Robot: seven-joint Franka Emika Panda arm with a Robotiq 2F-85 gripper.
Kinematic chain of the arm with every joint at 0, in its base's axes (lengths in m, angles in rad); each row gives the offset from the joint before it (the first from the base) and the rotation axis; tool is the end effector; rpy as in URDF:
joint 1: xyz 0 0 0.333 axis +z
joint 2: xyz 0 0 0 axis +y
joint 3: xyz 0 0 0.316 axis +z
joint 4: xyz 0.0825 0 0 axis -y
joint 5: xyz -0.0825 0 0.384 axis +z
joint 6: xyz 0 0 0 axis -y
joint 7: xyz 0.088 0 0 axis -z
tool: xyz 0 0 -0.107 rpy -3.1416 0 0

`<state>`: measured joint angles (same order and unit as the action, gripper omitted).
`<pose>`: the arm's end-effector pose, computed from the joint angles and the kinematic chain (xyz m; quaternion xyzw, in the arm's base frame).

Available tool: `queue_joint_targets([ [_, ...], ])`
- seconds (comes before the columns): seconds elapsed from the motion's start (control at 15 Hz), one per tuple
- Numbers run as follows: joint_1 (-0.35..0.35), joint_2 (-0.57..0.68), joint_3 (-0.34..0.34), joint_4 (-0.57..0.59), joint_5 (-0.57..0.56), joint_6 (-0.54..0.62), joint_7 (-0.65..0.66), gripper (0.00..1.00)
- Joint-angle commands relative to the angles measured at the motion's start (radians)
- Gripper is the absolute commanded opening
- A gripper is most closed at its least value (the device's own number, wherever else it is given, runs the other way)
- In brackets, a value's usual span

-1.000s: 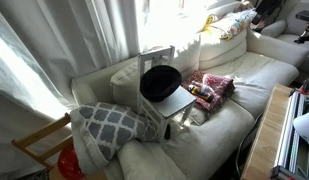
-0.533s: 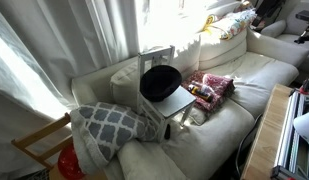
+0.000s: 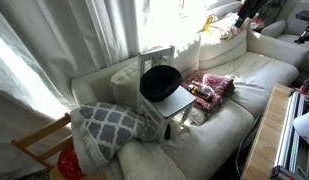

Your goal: Put the grey towel in the black hat and put the red towel

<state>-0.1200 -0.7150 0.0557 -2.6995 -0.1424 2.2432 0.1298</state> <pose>0.3515 -0.0267 0.4660 0.9866 -0.0635 0.1296 0.0756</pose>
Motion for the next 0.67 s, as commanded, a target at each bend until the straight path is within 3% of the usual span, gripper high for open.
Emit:
queue_joint_targets([
  [0.0, 0.014, 0.253, -0.01, 0.128, -0.008, 0.099, -0.022, 1.0],
  [0.6, 0.032, 0.713, -0.033, 0.431, 0.018, 0.376, -0.03, 1.0],
])
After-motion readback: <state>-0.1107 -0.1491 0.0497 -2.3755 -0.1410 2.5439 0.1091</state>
